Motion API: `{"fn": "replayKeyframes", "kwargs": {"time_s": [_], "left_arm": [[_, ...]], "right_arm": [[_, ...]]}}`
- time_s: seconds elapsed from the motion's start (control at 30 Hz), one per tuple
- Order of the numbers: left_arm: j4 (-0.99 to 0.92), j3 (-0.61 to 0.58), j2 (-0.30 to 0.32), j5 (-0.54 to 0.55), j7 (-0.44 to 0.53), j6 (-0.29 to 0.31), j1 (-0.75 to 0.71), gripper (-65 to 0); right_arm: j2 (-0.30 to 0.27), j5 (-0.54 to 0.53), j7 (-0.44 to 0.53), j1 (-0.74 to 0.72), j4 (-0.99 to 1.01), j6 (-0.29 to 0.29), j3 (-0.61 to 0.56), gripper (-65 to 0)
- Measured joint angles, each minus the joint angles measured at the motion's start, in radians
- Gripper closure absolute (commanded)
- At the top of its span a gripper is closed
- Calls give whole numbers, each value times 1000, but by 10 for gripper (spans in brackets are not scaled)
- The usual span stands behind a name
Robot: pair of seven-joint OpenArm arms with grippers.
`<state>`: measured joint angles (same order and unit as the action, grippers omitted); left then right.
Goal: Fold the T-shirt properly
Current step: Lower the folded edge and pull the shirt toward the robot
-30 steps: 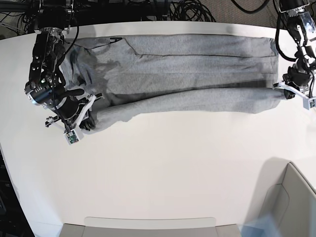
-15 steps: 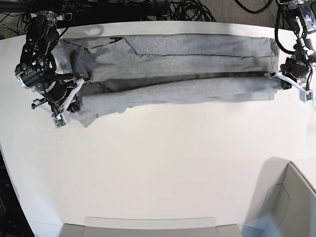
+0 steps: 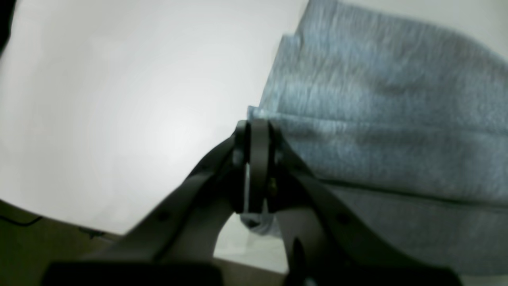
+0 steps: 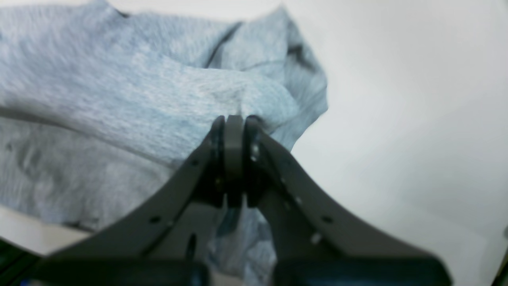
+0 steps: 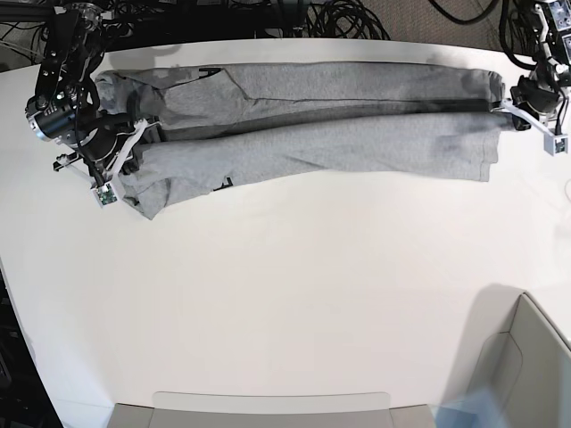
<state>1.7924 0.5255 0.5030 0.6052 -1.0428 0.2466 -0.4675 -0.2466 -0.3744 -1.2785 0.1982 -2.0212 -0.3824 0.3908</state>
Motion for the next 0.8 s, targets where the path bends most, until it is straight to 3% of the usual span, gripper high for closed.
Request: {"fn": "replayKeyframes", "kwargs": {"time_s": [0.2,0.3,0.37,0.47,0.63,0.8], "left_arm": [[0,0,-11,0,4,0,-21,0],[3,-2,-18,0,3,-2,-35,-127],[39,-2,-16,-3,1,-9,-64,-177],[113,-2,-15,-3,-2,-7,-87,-180],[94,-2,24,179,4,0,-76,-183],[-127,-6,88,364,-8,-6,-10,-193]], "right_arm": [[3,0,3,29,-2,0,-1,0],[2,0,-1,40,-2,0,-1,-12],[2,0,0,44,-2,0,-1,-105],[-3,-46,5,49,-2,0,-1,-207],[-15,-137,3,55,-2,0,1,-247],[-27,-161,2,56,0,0,2,-247]]}}
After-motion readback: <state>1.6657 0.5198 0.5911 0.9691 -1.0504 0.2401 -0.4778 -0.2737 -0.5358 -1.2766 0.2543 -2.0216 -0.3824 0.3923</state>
